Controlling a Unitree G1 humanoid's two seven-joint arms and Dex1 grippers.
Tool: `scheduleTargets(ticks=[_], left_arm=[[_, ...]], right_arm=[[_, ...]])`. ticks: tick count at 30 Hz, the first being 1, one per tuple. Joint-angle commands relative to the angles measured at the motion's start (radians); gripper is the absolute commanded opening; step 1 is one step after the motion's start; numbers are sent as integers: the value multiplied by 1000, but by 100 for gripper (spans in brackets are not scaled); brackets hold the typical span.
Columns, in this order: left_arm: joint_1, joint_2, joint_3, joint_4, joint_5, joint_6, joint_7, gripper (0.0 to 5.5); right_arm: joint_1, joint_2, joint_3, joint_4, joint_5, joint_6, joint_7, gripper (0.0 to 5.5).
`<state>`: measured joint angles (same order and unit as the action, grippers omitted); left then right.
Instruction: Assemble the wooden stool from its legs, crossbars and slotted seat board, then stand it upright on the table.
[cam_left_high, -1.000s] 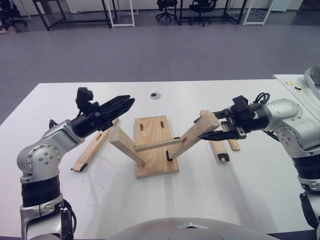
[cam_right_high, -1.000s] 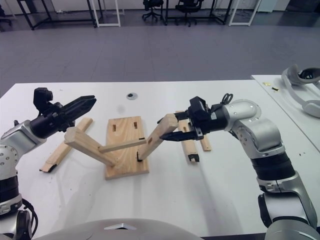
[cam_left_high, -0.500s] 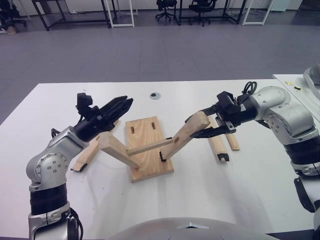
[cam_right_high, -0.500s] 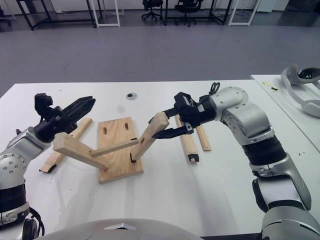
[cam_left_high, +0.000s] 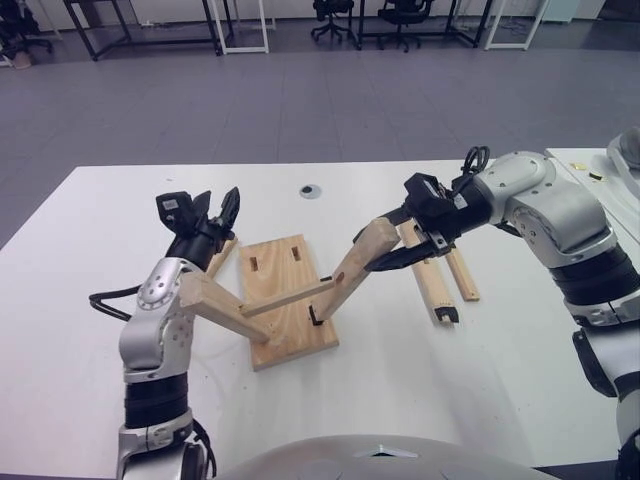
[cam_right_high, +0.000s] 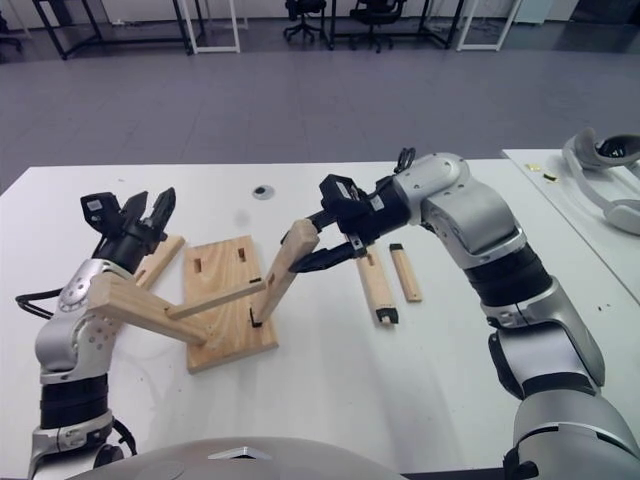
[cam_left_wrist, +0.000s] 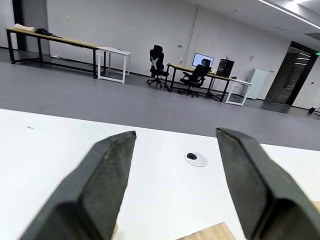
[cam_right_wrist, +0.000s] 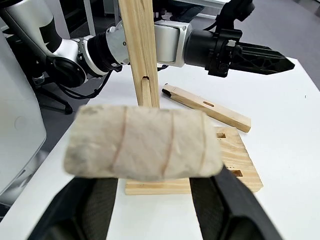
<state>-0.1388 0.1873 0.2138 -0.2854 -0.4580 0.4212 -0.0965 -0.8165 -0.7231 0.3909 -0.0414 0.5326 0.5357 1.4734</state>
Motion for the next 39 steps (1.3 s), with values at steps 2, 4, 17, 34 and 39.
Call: scheduleTargets(ticks=[2, 4, 17, 34, 39], left_arm=[[-3, -77, -60, 12, 69, -31, 67, 294], [3, -102, -64, 15, 76, -42, 78, 294], [-6, -129, -37, 41, 83, -75, 74, 294], [4, -153, -32, 43, 99, -93, 94, 294], [3, -150, -31, 42, 100, -90, 90, 294]], right_arm=[[-28, 11, 82, 10, -62, 57, 71, 207], [-29, 5, 76, -15, -58, 58, 76, 207], [62, -30, 49, -148, -69, -5, 67, 207], [-59, 54, 130, -109, -122, 45, 81, 207], [20, 80, 158, -91, -145, 64, 24, 207]])
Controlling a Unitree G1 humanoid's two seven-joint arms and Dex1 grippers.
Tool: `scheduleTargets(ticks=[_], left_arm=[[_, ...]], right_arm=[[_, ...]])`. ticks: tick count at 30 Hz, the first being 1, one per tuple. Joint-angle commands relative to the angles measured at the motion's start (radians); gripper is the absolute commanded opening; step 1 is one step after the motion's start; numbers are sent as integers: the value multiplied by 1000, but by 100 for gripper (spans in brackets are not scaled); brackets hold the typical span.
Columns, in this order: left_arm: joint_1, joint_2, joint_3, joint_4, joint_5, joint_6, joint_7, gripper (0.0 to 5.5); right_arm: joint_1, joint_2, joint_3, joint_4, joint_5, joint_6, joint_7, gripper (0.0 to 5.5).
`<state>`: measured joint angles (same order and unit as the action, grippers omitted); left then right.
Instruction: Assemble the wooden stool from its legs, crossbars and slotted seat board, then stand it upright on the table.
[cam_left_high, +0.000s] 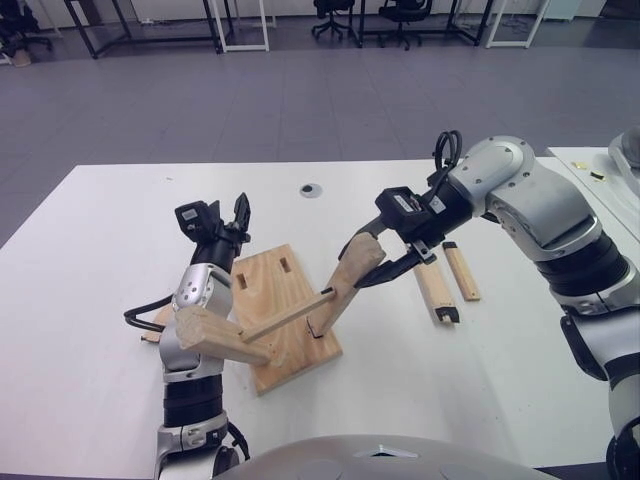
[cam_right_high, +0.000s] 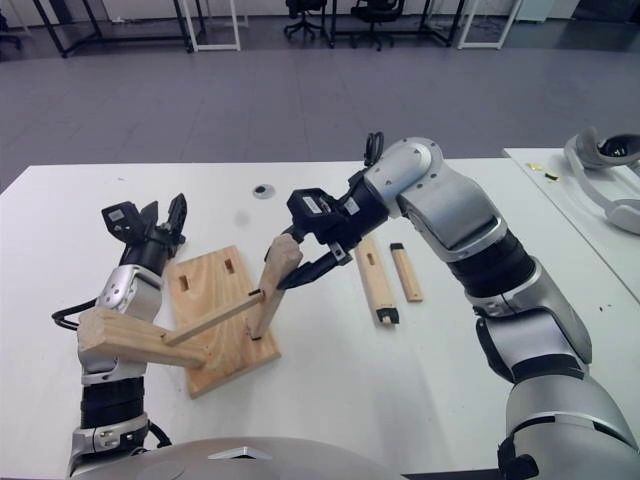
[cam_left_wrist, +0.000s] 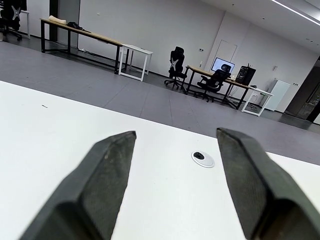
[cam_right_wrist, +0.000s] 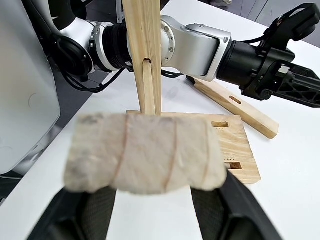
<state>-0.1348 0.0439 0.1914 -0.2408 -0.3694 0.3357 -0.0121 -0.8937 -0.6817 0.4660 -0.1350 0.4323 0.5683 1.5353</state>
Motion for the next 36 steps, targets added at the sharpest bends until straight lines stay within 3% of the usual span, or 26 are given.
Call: scheduleTargets(ticks=[1, 5, 13, 14, 25, 30, 33, 36], left_arm=[[-2, -7, -10, -1, 12, -4, 4, 294], [-4, -10, -10, 2, 15, -5, 0, 294], [-10, -18, -7, 17, 17, -21, -11, 294], [-10, -18, -6, 20, 18, -24, -12, 294], [-10, -26, 4, 24, 23, -38, -3, 294], [-9, -31, 6, 25, 27, -47, 6, 294], [4, -36, 8, 20, 31, -53, 11, 294], [2, -38, 2, 18, 34, -49, 10, 294]], right_arm=[[137, 44, 90, 5, -48, 41, -62, 207], [216, 69, 77, 8, -33, 73, -137, 207], [193, 68, 54, 5, 13, 162, -166, 207], [191, 61, 54, 7, 16, 168, -156, 245], [172, 27, 42, 99, -98, -4, -108, 460], [33, -22, 4, 338, -230, -196, -63, 465], [-197, 49, -98, 561, -270, -287, -168, 465], [-323, 122, -186, 550, -213, -195, -216, 465]])
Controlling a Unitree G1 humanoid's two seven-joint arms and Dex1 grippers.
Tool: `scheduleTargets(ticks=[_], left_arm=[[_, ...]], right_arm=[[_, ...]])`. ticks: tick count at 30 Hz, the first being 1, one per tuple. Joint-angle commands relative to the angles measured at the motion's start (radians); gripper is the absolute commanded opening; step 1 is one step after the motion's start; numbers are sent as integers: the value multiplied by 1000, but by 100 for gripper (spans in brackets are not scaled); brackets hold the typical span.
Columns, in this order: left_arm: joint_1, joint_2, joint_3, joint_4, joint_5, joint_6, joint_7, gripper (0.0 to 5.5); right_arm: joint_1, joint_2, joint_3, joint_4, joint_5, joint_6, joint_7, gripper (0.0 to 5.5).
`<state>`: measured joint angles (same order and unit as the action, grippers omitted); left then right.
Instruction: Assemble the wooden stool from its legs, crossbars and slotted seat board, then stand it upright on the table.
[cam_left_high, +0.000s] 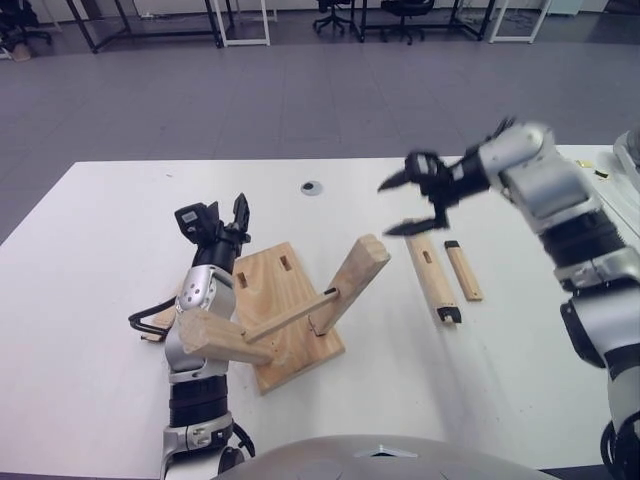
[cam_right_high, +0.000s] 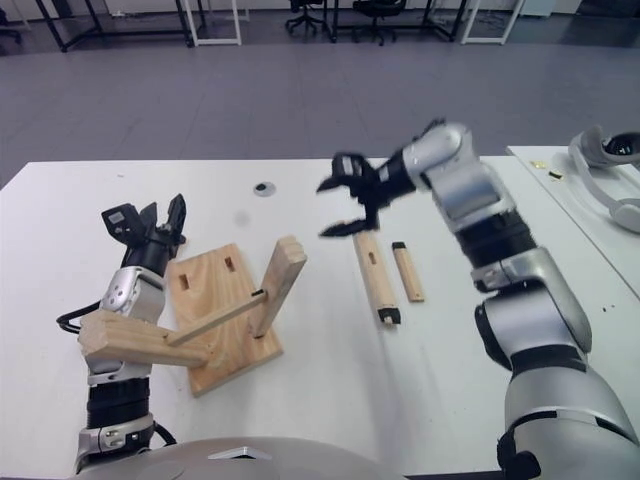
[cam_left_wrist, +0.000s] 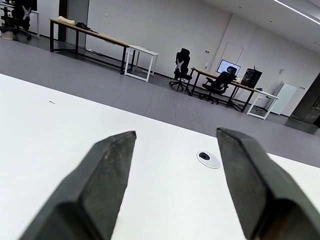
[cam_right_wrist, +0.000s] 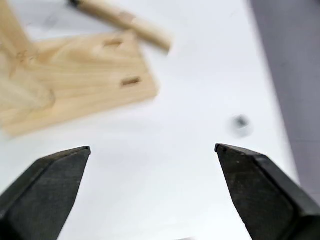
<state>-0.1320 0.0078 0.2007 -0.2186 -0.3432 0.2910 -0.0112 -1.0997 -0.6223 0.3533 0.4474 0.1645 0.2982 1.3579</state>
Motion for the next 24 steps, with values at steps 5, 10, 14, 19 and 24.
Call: scheduleTargets(ticks=[5, 10, 14, 19, 24], left_arm=[[20, -9, -14, -11, 29, -8, 25, 294], [21, -13, -14, -10, 50, -19, 45, 294], [9, -12, -18, -2, 49, -19, 39, 294], [15, -6, -15, -13, 46, -10, 34, 294], [25, -2, -13, -26, 46, 0, 35, 294]], right_arm=[[93, -67, -216, -726, 401, 608, -83, 465], [285, -223, -313, -908, 597, 776, -44, 465], [312, -166, -298, -931, 625, 875, -216, 465], [409, -63, -348, -995, 688, 988, -434, 465], [473, -98, -313, -998, 595, 911, -537, 465]])
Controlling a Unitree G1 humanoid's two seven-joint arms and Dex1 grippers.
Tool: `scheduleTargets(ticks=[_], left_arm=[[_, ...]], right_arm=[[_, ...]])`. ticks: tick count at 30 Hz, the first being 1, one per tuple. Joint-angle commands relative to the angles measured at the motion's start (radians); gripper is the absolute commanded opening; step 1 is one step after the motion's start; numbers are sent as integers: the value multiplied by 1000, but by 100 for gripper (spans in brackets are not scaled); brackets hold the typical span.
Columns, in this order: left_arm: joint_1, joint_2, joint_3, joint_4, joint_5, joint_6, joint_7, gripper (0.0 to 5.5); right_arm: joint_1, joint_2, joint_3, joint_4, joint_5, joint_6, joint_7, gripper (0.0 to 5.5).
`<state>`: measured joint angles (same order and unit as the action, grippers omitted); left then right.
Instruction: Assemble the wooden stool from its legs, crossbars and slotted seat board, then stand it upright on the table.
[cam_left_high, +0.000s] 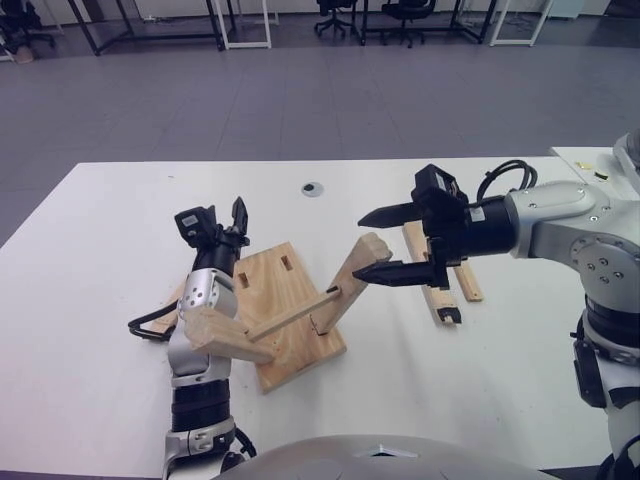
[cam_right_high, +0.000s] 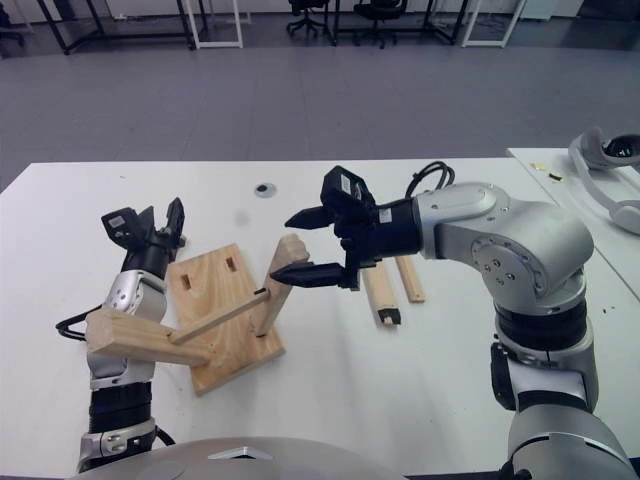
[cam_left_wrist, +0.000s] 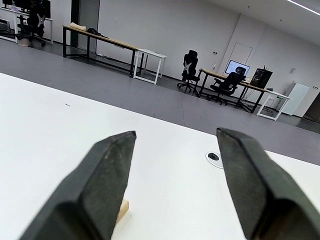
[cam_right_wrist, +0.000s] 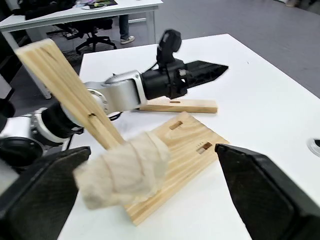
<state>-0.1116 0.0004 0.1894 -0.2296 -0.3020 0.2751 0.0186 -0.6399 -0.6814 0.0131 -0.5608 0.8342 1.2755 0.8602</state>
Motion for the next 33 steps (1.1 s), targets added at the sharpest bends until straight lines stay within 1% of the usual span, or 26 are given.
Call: scheduleTargets(ticks=[1, 3, 8, 9, 10, 12, 13, 15, 16, 19, 20, 21, 25, 33], left_arm=[[4, 8, -1, -16, 4, 17, 5, 294], [6, 9, 0, -20, 3, 20, 5, 294], [18, 7, -10, -33, 5, 28, 3, 294], [20, 7, -11, -35, 4, 30, 3, 294], [21, 7, -10, -36, 3, 31, 2, 294], [25, 7, -12, -39, 3, 31, 3, 294], [26, 6, -11, -39, 3, 31, 3, 294], [30, 8, -10, -40, 2, 32, 1, 294], [31, 9, -8, -40, 2, 32, 1, 294], [23, 8, -8, -33, -3, 35, 0, 294], [19, 7, -12, -29, -3, 36, -2, 294], [18, 7, -13, -29, -4, 36, -4, 294], [5, 13, -7, -24, -12, 40, -13, 294], [3, 3, -10, -16, -7, 26, -7, 294]], right_arm=[[0, -33, 33, 30, -98, -75, -69, 465], [-27, -29, 75, 92, -202, -151, -130, 465], [-55, 50, 53, 171, -267, -236, -216, 465], [-57, 86, 31, 164, -258, -263, -235, 465], [-56, 132, 4, 146, -259, -345, -250, 465], [-19, 256, -55, 87, -302, -555, -346, 465], [18, 288, -55, 52, -336, -637, -377, 465], [138, 240, 68, -37, -533, -910, -339, 465], [188, 225, 120, -61, -608, -1005, -328, 465], [319, 180, 247, 23, -876, -1346, -347, 465], [349, 167, 276, 62, -947, -1433, -359, 465], [367, 158, 301, 100, -1005, -1477, -365, 465], [371, 148, 312, 162, -1116, -1553, -367, 465], [330, 172, 291, 135, -1086, -1453, -301, 465]])
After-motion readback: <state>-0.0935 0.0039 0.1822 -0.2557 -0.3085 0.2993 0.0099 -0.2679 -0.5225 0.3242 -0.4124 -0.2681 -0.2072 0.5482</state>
